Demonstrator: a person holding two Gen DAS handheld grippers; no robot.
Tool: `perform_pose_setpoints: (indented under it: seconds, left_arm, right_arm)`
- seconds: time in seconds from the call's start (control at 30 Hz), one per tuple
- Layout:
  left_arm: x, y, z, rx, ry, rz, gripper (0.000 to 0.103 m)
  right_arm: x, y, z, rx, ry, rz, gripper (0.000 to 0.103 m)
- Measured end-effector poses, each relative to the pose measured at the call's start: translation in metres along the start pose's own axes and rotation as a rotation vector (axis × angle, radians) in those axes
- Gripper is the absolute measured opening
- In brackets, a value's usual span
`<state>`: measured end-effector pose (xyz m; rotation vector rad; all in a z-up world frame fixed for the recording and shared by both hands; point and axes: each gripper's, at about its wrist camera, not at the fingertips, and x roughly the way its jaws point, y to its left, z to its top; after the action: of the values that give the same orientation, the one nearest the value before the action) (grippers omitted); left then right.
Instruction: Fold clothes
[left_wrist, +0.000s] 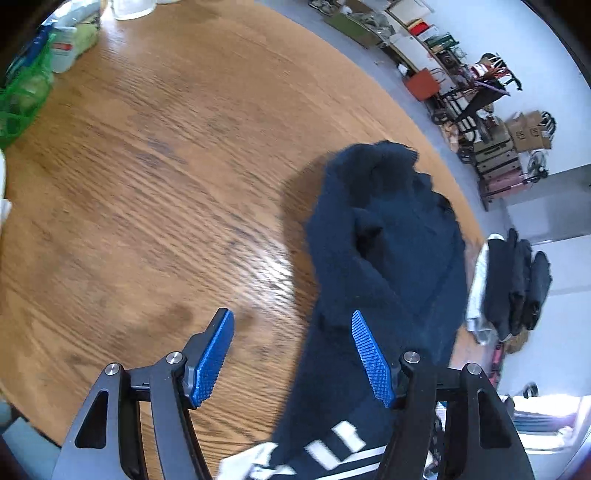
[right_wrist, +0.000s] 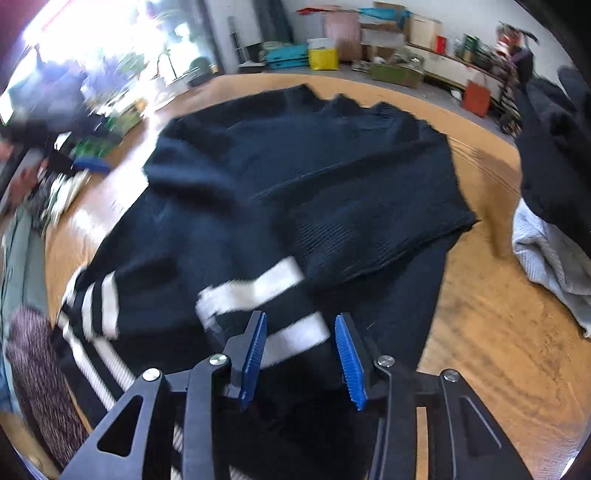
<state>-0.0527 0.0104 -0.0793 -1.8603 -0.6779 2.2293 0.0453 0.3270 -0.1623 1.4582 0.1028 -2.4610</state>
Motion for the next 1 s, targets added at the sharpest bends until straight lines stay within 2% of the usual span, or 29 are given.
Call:
perform_pose_setpoints:
  seconds: [0.13,0.27,0.4,0.57,0.67,0.7,0.73,0.77,0.8,0.87,0.9,0.93,1.0]
  left_arm:
    - [0.004,0.004,-0.001,-0.02,0.01,-0.014,0.067]
    - [0.009,0.001,0.003,-0.043,0.0,-0.043,0.067]
    - [0.009,-0.003,0.021,-0.101,-0.058,-0.061,0.067]
    - [0.014,-0.021,0.051,-0.1,-0.111,-0.012,0.067]
    - [0.025,-0.035,0.068,-0.074,-0.142,0.006,0.067]
    - [0.031,-0.042,0.073,-0.053,-0.159,0.029,0.067]
    - [0.038,-0.048,0.077,-0.025,-0.166,0.069,0.066]
    - [0.045,-0.053,0.079,-0.007,-0.154,0.095,0.059]
    - [0.053,-0.057,0.081,0.012,-0.142,0.122,0.044]
    - [0.067,-0.065,0.084,0.047,-0.119,0.17,0.028]
    - [0.071,-0.067,0.084,0.069,-0.109,0.191,0.013]
    - [0.075,-0.07,0.083,0.099,-0.1,0.212,0.008]
    - [0.079,-0.077,0.081,0.128,-0.1,0.226,0.006]
  right_arm:
    - [-0.011,0.023,-0.02,-0.095,0.006,-0.03,0.044]
    - [-0.024,0.0,-0.013,0.04,-0.056,0.023,0.048]
    - [-0.019,-0.019,0.002,0.116,-0.08,0.062,0.046]
    - [0.005,-0.012,0.01,0.112,-0.038,0.104,0.037]
    - [0.011,-0.005,0.007,0.097,-0.032,0.074,0.022]
    - [0.009,-0.005,0.007,0.109,-0.044,0.08,0.011]
    - [0.003,-0.006,0.006,0.127,-0.064,0.086,0.01]
    - [-0.004,-0.006,0.005,0.141,-0.086,0.089,0.009]
    - [-0.013,-0.005,0.003,0.142,-0.111,0.086,0.008]
    - [-0.034,-0.003,0.0,0.149,-0.161,0.086,0.007]
    - [-0.046,-0.002,-0.002,0.16,-0.187,0.087,0.007]
    - [-0.06,-0.002,-0.005,0.173,-0.214,0.09,0.007]
    - [-0.083,-0.003,-0.011,0.205,-0.257,0.101,0.007]
